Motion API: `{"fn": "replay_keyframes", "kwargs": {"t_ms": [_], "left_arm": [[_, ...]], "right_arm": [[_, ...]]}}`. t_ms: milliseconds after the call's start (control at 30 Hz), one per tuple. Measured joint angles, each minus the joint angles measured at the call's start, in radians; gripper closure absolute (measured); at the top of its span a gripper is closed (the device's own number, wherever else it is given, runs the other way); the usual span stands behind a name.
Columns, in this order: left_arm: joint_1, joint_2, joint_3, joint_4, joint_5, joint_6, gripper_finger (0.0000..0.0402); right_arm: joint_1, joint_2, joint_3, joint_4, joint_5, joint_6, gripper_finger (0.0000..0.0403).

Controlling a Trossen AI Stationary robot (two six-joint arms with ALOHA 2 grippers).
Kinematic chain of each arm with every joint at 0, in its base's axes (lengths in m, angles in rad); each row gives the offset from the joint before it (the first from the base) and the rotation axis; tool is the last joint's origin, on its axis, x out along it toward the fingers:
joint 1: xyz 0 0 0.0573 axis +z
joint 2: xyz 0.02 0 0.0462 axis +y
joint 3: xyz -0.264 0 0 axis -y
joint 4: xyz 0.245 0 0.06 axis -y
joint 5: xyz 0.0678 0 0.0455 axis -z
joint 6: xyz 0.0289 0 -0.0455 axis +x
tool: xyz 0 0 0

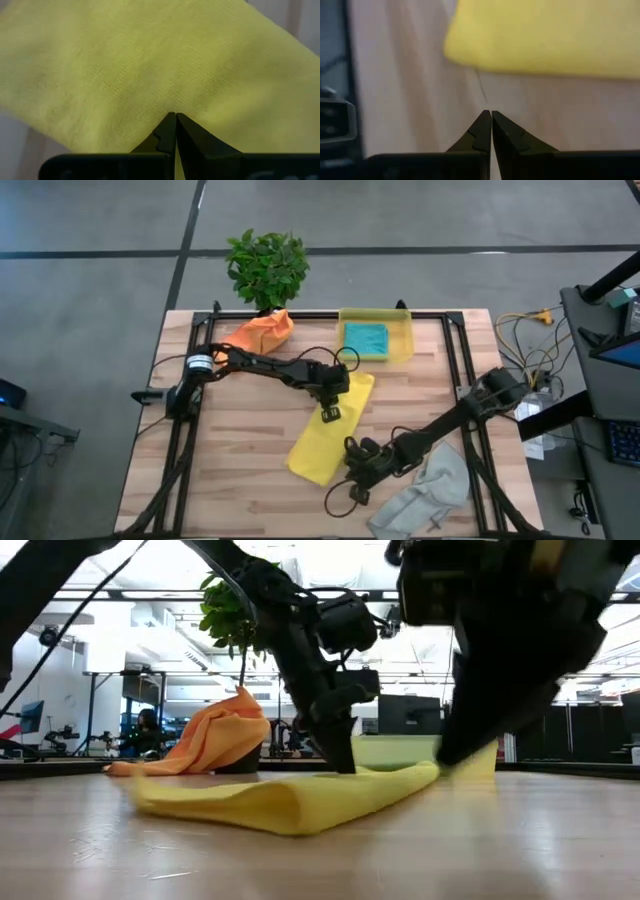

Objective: Fold microfiber towels
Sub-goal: Fold the yellow microfiber towel

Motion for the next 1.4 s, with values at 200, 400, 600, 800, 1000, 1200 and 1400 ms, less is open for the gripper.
{"fn": "replay_keyframes", "kwargs": {"t_ms": [200, 400, 600, 800, 1000, 1200, 1400], "left_arm": [[-0.028, -0.082, -0.091, 0.213, 0.032, 0.024, 0.0402], [-0.002, -0.088, -0.159, 0.331, 0.087, 0.023, 0.0402], [0.034, -0.067, -0.192, 0.401, 0.055, 0.023, 0.0402], [0.06, -0.056, -0.213, 0.379, 0.023, 0.005, 0.0402], [0.059, -0.068, -0.243, 0.364, 0.002, -0.043, 0.0402], [0.038, -0.091, -0.252, 0.289, -0.02, -0.109, 0.0402], [0.002, -0.133, -0.261, 0.208, -0.103, -0.135, 0.0402]], "right_arm": [[-0.028, -0.057, -0.068, 0.246, 0.095, -0.035, 0.0394], [-0.078, 0.017, -0.038, 0.273, 0.094, -0.002, 0.0394], [-0.092, 0.139, 0.06, 0.245, 0.064, -0.028, 0.0394], [-0.095, 0.224, 0.111, 0.209, -0.044, -0.016, 0.0395], [-0.09, 0.226, 0.116, 0.163, -0.12, -0.006, 0.0395], [-0.084, 0.182, 0.099, 0.072, -0.146, -0.054, 0.0395], [-0.072, 0.17, 0.087, 0.047, -0.198, -0.066, 0.0395]]}}
